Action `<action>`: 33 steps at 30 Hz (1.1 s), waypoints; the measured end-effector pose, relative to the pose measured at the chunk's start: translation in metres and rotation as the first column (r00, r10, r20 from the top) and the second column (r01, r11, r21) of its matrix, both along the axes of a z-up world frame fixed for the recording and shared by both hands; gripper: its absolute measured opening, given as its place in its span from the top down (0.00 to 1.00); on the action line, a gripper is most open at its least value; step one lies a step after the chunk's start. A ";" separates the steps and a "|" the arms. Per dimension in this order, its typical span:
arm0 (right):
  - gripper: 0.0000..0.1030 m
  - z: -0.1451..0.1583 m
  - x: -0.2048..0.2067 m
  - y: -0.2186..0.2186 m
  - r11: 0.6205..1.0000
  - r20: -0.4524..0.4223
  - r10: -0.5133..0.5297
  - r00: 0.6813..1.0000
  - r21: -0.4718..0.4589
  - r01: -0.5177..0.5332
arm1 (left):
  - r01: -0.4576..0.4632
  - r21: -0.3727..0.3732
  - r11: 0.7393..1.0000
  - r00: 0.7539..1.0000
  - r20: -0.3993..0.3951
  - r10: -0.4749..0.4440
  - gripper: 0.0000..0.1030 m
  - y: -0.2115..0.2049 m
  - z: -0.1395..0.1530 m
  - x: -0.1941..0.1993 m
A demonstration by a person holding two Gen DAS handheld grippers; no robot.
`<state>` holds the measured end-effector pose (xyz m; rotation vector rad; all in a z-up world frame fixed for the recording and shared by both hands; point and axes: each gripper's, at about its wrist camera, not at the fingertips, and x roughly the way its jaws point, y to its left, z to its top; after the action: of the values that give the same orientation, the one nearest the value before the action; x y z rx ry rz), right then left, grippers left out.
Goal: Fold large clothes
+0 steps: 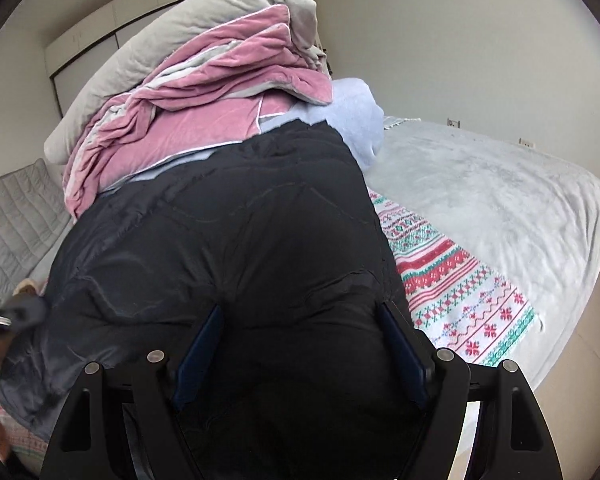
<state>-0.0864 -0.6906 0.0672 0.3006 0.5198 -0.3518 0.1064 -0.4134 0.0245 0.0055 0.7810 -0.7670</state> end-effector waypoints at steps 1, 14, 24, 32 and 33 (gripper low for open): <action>0.23 -0.002 0.001 0.000 1.000 -0.007 0.002 1.000 0.003 -0.002 | -0.005 0.003 1.000 1.000 -0.022 0.005 0.63 -0.001 -0.013 0.007; 0.21 0.025 -0.051 0.043 0.996 0.069 -0.087 0.994 -0.012 0.088 | -0.029 -0.020 0.999 1.000 -0.004 0.029 0.61 0.047 0.002 -0.023; 0.19 0.039 -0.162 0.145 0.997 0.170 -0.080 0.982 0.005 0.081 | -0.027 -0.017 0.999 0.999 0.025 0.027 0.43 0.130 -0.005 -0.116; 0.09 0.052 -0.219 0.227 0.992 0.158 -0.077 0.984 -0.088 0.092 | -0.046 0.010 0.999 0.975 0.218 0.043 0.10 0.162 0.018 -0.191; 0.07 0.054 -0.224 0.233 0.991 0.158 -0.083 0.984 -0.089 0.098 | -0.048 0.016 0.999 0.972 0.231 0.043 0.07 0.164 0.020 -0.197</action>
<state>-0.3105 -0.4575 0.1215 0.2564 0.3368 -0.4369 -0.0905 -0.2493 0.0448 0.0944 0.5664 -0.7005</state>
